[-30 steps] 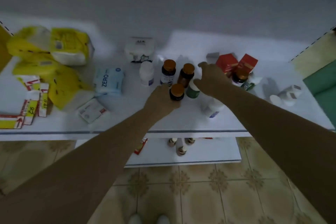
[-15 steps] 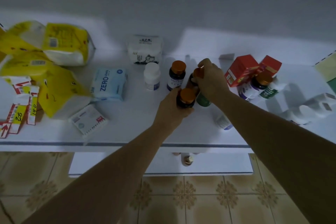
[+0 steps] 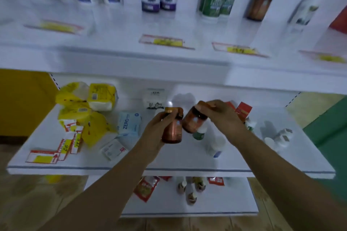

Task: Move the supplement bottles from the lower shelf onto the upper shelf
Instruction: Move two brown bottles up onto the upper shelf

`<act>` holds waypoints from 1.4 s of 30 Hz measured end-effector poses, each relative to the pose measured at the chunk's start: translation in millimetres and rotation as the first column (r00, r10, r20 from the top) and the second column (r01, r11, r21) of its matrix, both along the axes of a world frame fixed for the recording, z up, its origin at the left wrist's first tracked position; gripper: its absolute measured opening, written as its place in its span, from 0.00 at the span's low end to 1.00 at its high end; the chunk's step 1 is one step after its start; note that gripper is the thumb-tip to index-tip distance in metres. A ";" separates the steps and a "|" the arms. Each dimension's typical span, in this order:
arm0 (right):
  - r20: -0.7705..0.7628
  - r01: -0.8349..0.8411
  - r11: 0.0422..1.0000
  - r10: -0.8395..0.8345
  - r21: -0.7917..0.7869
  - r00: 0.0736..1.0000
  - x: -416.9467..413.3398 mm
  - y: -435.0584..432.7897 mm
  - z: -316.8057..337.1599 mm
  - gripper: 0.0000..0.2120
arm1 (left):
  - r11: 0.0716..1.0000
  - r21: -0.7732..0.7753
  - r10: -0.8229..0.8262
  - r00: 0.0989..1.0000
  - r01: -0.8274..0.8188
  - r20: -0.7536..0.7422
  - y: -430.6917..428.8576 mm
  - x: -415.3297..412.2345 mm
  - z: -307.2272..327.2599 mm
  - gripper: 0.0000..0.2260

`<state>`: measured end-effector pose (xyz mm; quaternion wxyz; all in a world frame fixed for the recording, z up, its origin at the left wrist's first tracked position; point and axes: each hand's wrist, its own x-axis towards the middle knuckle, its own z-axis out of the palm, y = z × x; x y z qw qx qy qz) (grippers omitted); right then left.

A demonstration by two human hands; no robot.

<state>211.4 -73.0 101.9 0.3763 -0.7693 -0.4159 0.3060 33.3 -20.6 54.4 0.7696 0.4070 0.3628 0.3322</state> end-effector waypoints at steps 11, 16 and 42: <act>-0.113 -0.186 0.969 0.206 0.164 0.972 -66.5 -93.9 128.7 0.18 | 0.953 0.178 -0.248 0.969 0.243 0.009 -68.9 -46.1 131.3 0.21; -0.216 -0.146 0.949 0.211 0.280 0.953 -81.6 -110.2 175.5 0.22 | 0.925 0.288 -0.278 0.958 0.247 0.074 -87.0 -53.3 182.5 0.19; -0.340 -0.015 0.882 0.197 0.471 0.919 -7.5 -132.6 281.0 0.06 | 0.769 0.523 -0.445 0.895 0.368 0.024 -66.3 49.1 297.2 0.37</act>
